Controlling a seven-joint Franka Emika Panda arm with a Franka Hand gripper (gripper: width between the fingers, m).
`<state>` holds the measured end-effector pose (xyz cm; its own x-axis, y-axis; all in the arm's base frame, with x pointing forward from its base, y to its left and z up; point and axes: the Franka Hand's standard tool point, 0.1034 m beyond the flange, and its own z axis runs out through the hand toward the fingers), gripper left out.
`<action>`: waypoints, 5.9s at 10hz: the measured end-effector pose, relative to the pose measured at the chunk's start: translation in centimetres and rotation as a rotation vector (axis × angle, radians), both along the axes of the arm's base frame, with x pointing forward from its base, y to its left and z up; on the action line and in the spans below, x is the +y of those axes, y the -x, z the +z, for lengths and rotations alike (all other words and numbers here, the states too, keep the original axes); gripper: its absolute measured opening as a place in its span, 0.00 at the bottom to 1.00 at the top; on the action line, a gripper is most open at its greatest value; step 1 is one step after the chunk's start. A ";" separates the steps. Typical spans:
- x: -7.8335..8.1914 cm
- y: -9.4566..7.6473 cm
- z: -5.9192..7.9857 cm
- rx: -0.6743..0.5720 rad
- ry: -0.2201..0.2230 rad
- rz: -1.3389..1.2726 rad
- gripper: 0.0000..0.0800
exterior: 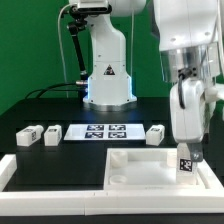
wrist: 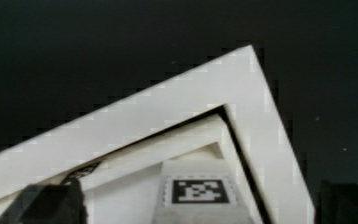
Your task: Assemble square table
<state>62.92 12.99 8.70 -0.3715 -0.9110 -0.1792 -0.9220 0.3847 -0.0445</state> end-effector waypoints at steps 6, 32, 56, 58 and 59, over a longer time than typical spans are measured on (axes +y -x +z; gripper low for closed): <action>0.0 0.1 -0.4 0.003 0.005 0.021 0.81; -6.8 17.7 -3.3 0.052 -0.168 1.415 0.81; -2.9 22.3 -6.7 0.298 -0.639 1.450 0.81; -3.0 22.3 -6.7 0.298 -0.639 1.449 0.81; -3.0 22.3 -6.7 0.298 -0.639 1.448 0.81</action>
Offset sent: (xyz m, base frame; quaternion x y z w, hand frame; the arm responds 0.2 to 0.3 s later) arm 0.0000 0.0000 0.0000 0.0000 0.0000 0.0000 1.0000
